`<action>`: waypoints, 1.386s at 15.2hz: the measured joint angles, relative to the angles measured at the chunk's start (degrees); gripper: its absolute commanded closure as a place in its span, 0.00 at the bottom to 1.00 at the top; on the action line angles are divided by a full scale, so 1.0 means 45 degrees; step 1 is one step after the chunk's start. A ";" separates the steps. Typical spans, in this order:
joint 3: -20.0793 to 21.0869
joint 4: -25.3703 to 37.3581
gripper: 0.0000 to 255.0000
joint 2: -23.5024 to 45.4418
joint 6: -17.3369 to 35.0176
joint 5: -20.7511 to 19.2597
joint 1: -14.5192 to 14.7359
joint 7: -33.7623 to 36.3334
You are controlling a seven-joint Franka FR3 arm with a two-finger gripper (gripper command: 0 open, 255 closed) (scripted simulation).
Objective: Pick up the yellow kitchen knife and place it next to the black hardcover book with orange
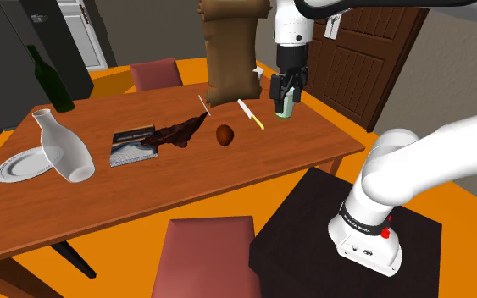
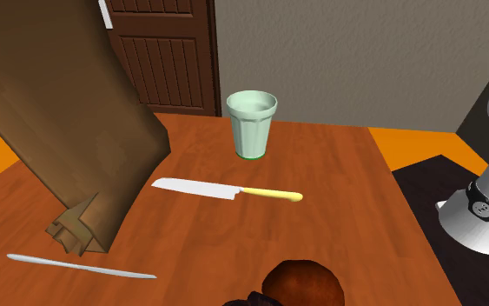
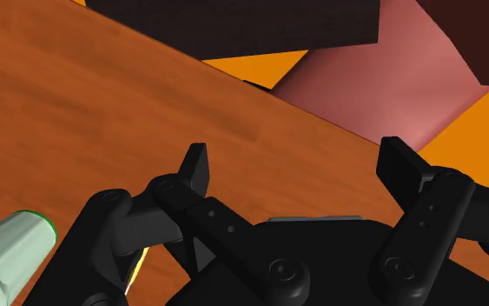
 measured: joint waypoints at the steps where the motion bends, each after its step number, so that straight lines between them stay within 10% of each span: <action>1: 0.0000 0.0000 0.00 0.0000 0.0000 0.0000 0.0000 0.0000; 21: -0.1344 0.1989 0.00 0.7251 0.6048 -0.0881 -0.1719 0.0431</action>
